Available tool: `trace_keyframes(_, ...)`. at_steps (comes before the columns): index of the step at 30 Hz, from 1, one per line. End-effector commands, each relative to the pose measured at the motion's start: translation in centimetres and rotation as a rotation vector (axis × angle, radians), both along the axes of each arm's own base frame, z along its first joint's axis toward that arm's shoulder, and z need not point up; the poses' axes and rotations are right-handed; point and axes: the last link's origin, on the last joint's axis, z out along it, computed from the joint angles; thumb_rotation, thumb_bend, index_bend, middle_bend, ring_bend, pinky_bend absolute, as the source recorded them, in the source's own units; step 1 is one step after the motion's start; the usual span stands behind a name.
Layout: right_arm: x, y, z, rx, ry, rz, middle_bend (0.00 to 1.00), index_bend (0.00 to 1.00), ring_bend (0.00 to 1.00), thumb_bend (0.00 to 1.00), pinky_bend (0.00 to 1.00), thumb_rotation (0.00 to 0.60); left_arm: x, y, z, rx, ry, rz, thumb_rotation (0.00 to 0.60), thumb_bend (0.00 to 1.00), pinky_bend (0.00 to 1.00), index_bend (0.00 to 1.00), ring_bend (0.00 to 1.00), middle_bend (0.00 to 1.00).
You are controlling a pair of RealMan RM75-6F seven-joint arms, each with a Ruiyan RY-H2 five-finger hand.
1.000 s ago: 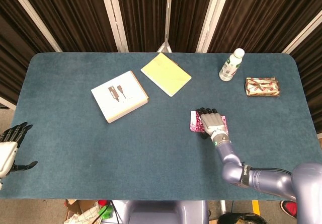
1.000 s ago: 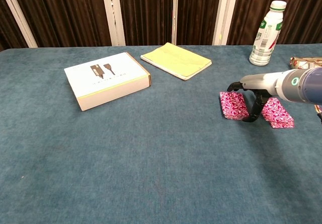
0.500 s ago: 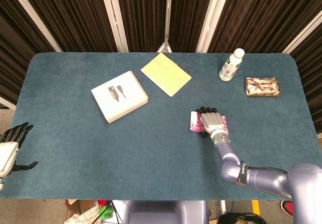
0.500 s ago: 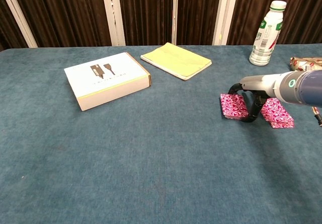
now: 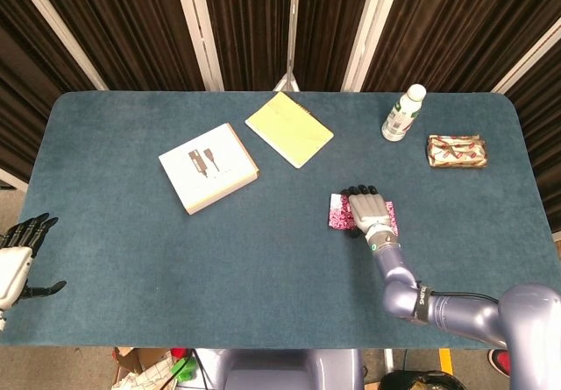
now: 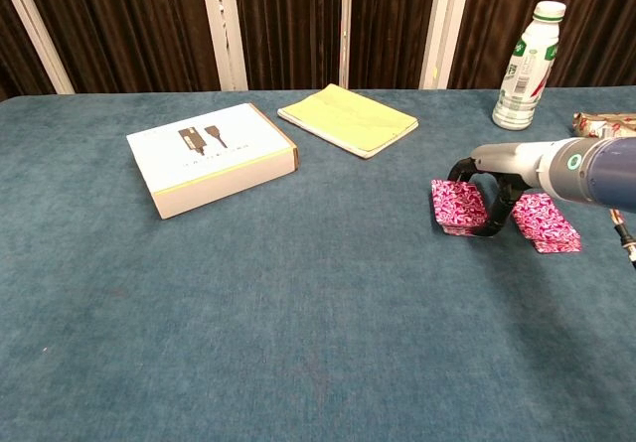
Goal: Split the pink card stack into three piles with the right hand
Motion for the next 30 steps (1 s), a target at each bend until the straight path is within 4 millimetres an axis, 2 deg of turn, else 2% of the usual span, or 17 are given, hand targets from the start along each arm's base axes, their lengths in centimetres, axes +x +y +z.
trace_keyframes(1, 0.0, 0.1, 0.1, -0.012, -0.018, 0.007, 0.20, 0.68, 0.00, 0.34, 0.00, 0.600, 0.0, 0.0, 0.0, 0.001, 0.000, -0.001, 0.600, 0.00, 0.00, 0.00, 0.00, 0.00)
trace_keyframes(8, 0.1, 0.6, 0.5, -0.019, -0.043, 0.015, 0.20, 0.71, 0.00, 0.34, 0.00, 0.600, 0.0, 0.0, 0.0, 0.005, 0.001, -0.003, 0.600, 0.00, 0.00, 0.00, 0.00, 0.00)
trace_keyframes(14, 1.2, 1.7, 1.1, -0.018, -0.082, 0.042, 0.20, 0.71, 0.00, 0.34, 0.00, 0.600, 0.1, 0.0, 0.0, 0.006, 0.002, -0.007, 0.600, 0.00, 0.00, 0.00, 0.00, 0.00)
trace_keyframes(26, 6.8, 5.1, -0.7, 0.030, -0.137, 0.176, 0.20, 0.71, 0.00, 0.34, 0.00, 0.600, 0.4, -0.1, 0.1, 0.016, 0.002, -0.034, 0.600, 0.00, 0.00, 0.00, 0.00, 0.00)
trace_keyframes(30, 7.2, 6.1, -1.8, 0.052, -0.125, 0.186, 0.20, 0.71, 0.00, 0.34, 0.00, 0.600, 0.2, -0.2, 0.2, 0.014, 0.002, -0.034, 0.600, 0.00, 0.00, 0.00, 0.00, 0.00)
